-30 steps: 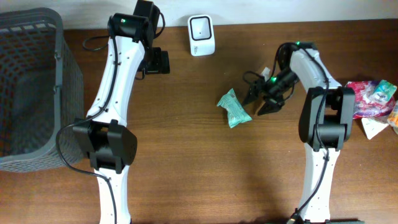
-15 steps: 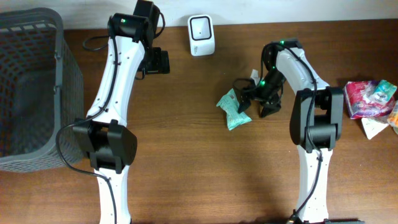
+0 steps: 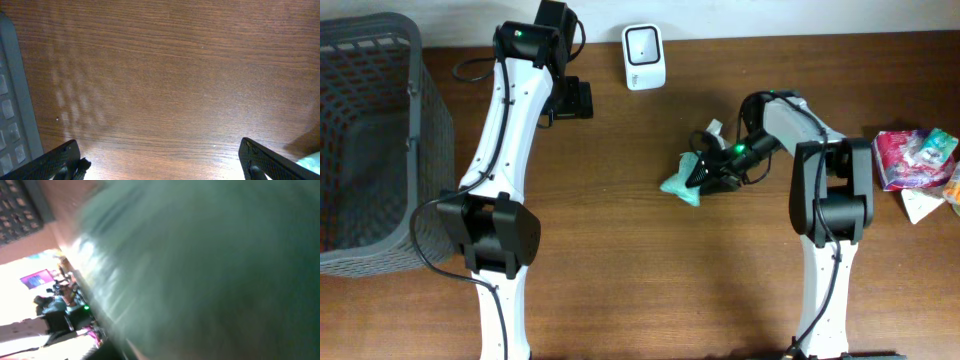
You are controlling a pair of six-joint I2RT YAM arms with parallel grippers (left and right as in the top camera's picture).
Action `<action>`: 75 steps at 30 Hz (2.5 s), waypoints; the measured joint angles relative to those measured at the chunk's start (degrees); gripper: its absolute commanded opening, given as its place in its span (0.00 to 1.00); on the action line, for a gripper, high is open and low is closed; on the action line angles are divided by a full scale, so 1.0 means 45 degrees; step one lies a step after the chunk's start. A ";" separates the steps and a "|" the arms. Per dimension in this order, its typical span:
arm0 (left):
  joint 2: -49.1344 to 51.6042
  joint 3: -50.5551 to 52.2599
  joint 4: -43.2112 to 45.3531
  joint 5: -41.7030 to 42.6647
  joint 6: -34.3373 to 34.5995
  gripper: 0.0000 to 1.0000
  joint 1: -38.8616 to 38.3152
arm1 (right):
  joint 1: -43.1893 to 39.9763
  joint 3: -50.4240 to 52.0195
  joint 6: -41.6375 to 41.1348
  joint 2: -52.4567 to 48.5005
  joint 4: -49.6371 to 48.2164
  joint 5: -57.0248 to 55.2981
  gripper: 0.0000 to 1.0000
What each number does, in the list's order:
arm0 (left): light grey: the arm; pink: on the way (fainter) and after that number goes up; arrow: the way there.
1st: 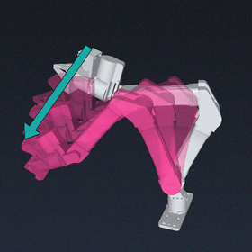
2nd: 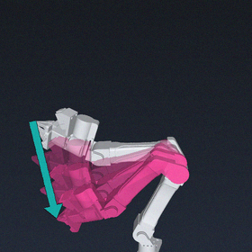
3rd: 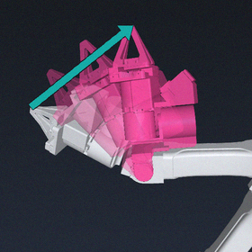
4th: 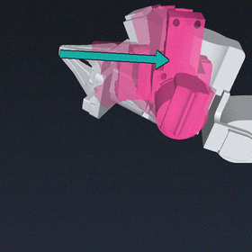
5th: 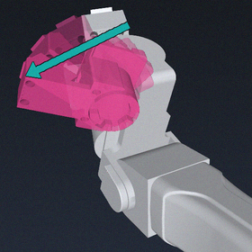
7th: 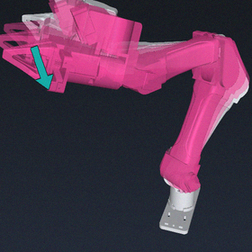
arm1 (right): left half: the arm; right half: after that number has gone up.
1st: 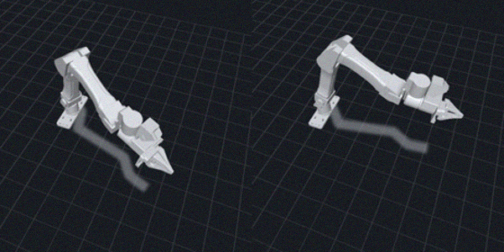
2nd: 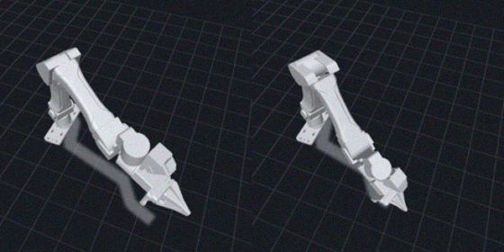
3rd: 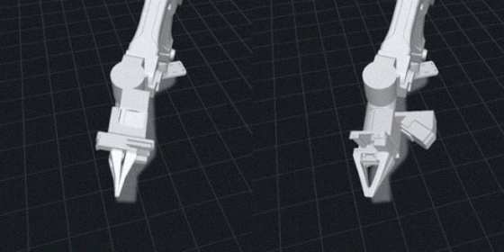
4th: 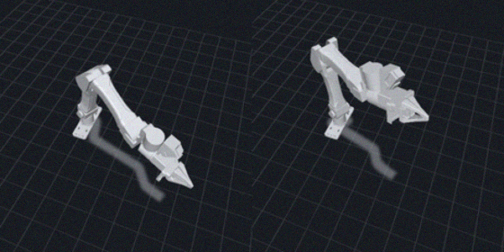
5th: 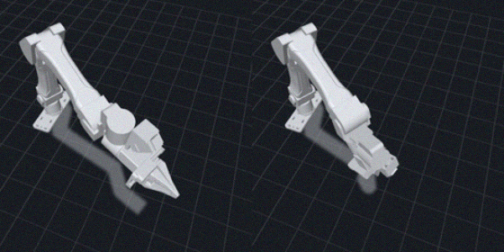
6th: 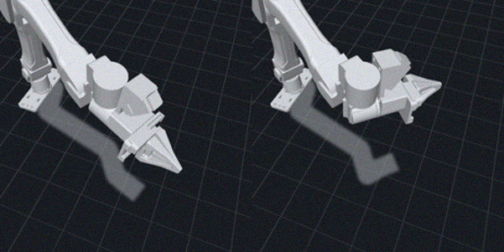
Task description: Scan the item barcode
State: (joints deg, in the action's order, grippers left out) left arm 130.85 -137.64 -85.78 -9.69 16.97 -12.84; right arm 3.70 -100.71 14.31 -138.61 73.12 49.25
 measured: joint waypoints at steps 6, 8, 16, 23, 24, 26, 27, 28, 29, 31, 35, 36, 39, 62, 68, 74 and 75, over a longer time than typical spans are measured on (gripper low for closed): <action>0.0000 0.0000 0.0005 0.0000 0.0000 0.99 0.0000 | 0.0034 0.0053 -0.0452 -0.0024 0.0078 0.0185 0.04; 0.0000 0.0000 0.0005 0.0000 0.0000 0.99 0.0000 | 0.0034 -0.0398 -0.0525 -0.0087 0.0442 -0.0005 0.04; 0.0000 0.0000 0.0010 0.0000 0.0000 0.99 0.0000 | 0.0423 -0.3716 -0.0321 -0.0175 0.3827 -0.4911 0.11; 0.0000 0.0000 0.0005 0.0000 0.0000 0.99 0.0000 | 0.0583 -0.3886 -0.1870 -0.0175 0.4308 -0.6047 0.21; 0.0000 0.0000 0.0005 0.0000 0.0000 0.99 0.0000 | 0.0583 -0.3886 -0.1957 -0.0175 0.4362 -0.5950 0.27; 0.0000 0.0000 0.0005 0.0000 0.0000 0.99 -0.0019 | 0.0617 -0.3954 -0.2089 -0.0175 0.4435 -0.5843 0.40; 0.0000 0.0000 0.0005 0.0000 0.0000 0.99 -0.0039 | 0.0646 -0.4075 -0.2225 -0.0175 0.4512 -0.5872 0.46; 0.0000 0.0000 0.0005 0.0000 0.0005 0.99 -0.0039 | 0.0656 -0.4119 -0.2390 -0.0175 0.4532 -0.5867 0.52; 0.0000 0.0000 0.0005 0.0000 0.0000 0.99 -0.0039 | 0.0821 -0.4697 -0.2798 -0.0160 0.4663 -0.6130 0.52; 0.0000 0.0000 0.0005 0.0000 0.0000 0.99 -0.0049 | 0.1083 -0.5236 -0.3468 -0.0058 0.4658 -0.6407 0.52; 0.0000 0.0000 0.0005 0.0000 0.0000 0.99 -0.0063 | 0.2050 -0.5780 -0.4983 0.0418 0.3371 -0.6645 0.16; 0.0000 0.0000 0.0005 0.0000 0.0000 0.99 -0.0068 | 0.2375 -0.5795 -0.5484 0.0466 0.2851 -0.6659 0.11; 0.0000 0.0000 0.0005 0.0000 0.0000 0.99 -0.0073 | 0.3415 -0.5804 -0.6858 0.0466 0.1331 -0.6902 0.04; 0.0000 0.0000 0.0005 0.0000 0.0000 0.99 -0.0073 | 0.4328 -0.4323 -1.0151 -0.0175 0.3016 -1.0559 0.04; 0.0000 0.0000 0.0005 0.0000 0.0000 0.99 -0.0073 | 0.3424 -0.6275 -1.0137 -0.0160 0.5217 -1.1880 0.05; 0.0000 0.0000 0.0005 0.0000 0.0000 0.99 -0.0073 | 0.1428 -0.6552 -0.7164 0.0029 0.5328 -0.8932 0.06; 0.0000 0.0000 0.0005 0.0000 0.0000 0.99 -0.0073 | 0.1350 -0.6547 -0.6586 0.0024 0.5328 -0.8242 0.04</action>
State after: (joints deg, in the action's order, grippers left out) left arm 130.85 -137.64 -85.76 -9.69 16.97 -13.17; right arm 9.78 -130.17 -15.33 -138.50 97.10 12.16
